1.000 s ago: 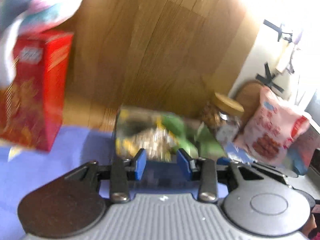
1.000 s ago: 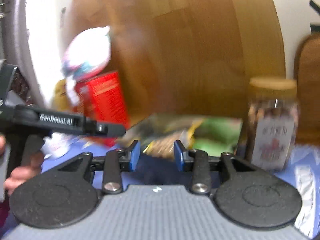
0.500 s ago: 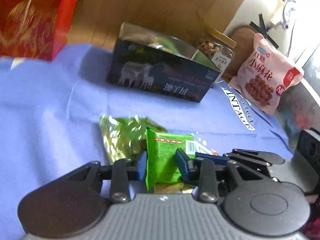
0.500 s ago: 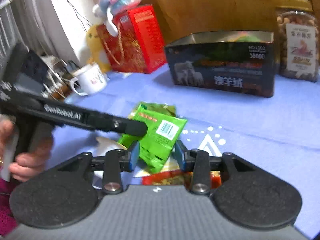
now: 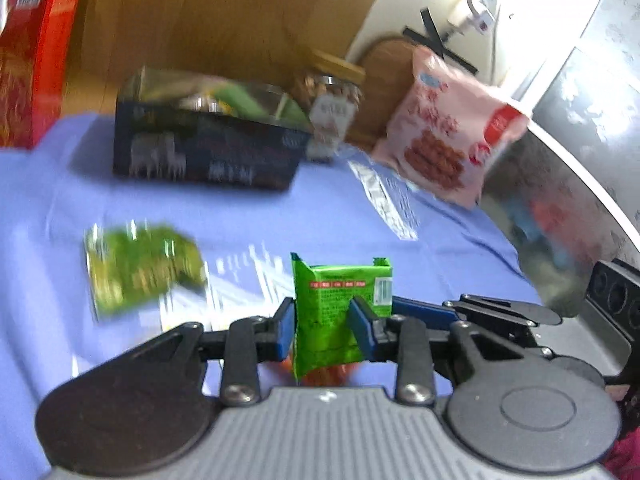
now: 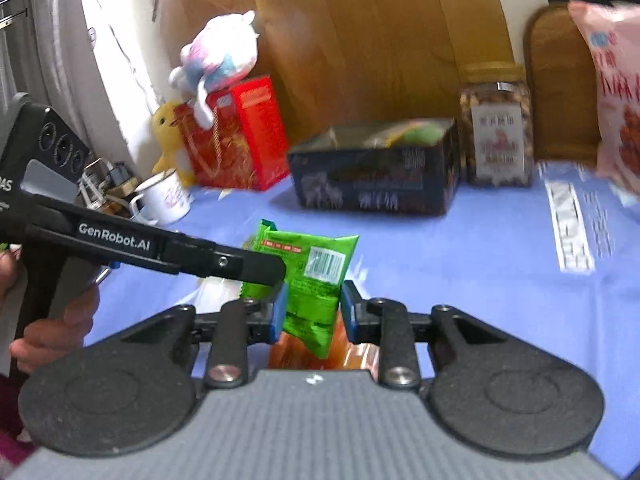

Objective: Organize snacks
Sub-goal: 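Close the left tool on the green square snack packet, then hold the green packet low over the tablecloth with the left tool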

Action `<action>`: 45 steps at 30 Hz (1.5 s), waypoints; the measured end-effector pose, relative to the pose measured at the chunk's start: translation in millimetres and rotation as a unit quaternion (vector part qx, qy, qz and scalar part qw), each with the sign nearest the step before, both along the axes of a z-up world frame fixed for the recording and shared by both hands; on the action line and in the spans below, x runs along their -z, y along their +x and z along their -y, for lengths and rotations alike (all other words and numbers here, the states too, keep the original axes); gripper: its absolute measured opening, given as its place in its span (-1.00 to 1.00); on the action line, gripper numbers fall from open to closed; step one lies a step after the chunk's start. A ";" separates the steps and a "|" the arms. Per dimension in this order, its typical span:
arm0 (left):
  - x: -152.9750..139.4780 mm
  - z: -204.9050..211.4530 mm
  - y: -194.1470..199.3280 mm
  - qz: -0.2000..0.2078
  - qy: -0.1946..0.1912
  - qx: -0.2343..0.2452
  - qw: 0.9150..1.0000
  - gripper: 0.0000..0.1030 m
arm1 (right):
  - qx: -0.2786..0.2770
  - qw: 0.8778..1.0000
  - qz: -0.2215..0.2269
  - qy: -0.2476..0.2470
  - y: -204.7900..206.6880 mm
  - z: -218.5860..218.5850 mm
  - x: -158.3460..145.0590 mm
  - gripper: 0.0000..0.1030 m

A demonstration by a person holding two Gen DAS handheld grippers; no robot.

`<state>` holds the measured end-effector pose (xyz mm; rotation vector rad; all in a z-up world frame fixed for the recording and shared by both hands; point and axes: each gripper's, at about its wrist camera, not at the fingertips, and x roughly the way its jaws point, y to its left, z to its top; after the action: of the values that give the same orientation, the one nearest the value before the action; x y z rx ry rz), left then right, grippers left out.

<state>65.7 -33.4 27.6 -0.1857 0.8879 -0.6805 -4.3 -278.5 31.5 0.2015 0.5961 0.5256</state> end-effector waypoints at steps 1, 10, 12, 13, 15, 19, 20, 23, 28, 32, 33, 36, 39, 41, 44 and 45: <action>4.9 -1.3 -7.3 -0.009 0.002 0.000 1.000 -0.42 | -0.002 1.000 -0.009 0.004 -4.6 -1.2 4.8 -0.38; 24.1 -27.2 -56.8 -0.038 0.018 -0.019 0.999 -0.42 | -0.033 0.998 -0.047 0.011 -39.4 -27.8 25.0 -0.35; 24.0 -36.0 -62.7 -0.037 0.019 -0.026 0.999 -0.42 | -0.043 0.998 -0.049 0.010 -42.7 -34.8 25.6 -0.34; 24.0 -39.3 -65.7 -0.036 0.020 -0.030 0.999 -0.42 | -0.048 0.998 -0.050 0.008 -44.5 -38.3 26.4 -0.32; 24.9 -45.8 -71.4 -0.035 0.023 -0.036 0.998 -0.42 | -0.060 0.997 -0.054 0.007 -48.3 -44.8 28.9 -0.23; 24.8 -52.0 -78.1 -0.027 0.032 -0.046 0.998 -0.39 | -0.070 0.996 -0.049 0.005 -59.5 -54.6 30.7 -0.09; 23.8 -53.1 -79.8 -0.021 0.037 -0.050 0.998 -0.37 | -0.070 0.997 -0.043 0.004 -61.8 -55.6 29.5 -0.09; 21.7 -52.3 -86.3 -0.001 0.057 -0.058 0.997 -0.37 | -0.066 0.997 -0.024 -0.013 -69.0 -57.8 26.9 -0.09; 21.2 -52.6 -90.9 0.010 0.070 -0.061 0.996 -0.33 | -0.064 0.997 -0.013 -0.034 -77.3 -60.8 29.8 -0.09; 20.0 -52.7 -94.4 0.016 0.076 -0.064 0.995 -0.30 | -0.060 0.997 -0.013 -0.036 -82.1 -63.8 32.1 -0.09; 20.0 -53.2 -94.7 0.017 0.078 -0.065 0.995 -0.28 | -0.059 0.998 -0.014 -0.036 -82.6 -64.3 32.7 -0.09; 20.4 -54.2 -96.3 0.019 0.080 -0.067 0.994 -0.27 | -0.052 0.998 -0.016 -0.035 -83.8 -65.5 34.5 -0.09; 20.4 -54.3 -98.0 0.019 0.080 -0.069 0.994 -0.25 | -0.040 0.999 -0.016 -0.032 -84.2 -63.9 35.4 -0.09; 20.6 -55.4 -97.3 0.019 0.081 -0.069 0.994 -0.22 | -0.033 0.999 -0.015 -0.030 -84.5 -62.9 36.1 -0.09; 20.5 -54.2 -98.0 0.018 0.082 -0.071 0.994 -0.21 | -0.028 0.999 -0.016 -0.027 -84.3 -61.7 37.1 -0.09; 20.5 -54.4 -97.9 0.019 0.082 -0.071 0.994 -0.21 | -0.027 0.999 -0.015 -0.026 -84.4 -61.8 37.3 -0.09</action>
<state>-32.2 20.9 7.0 -0.0886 0.8815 -0.4753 -88.8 -216.7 -5.8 0.1441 0.6464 0.5601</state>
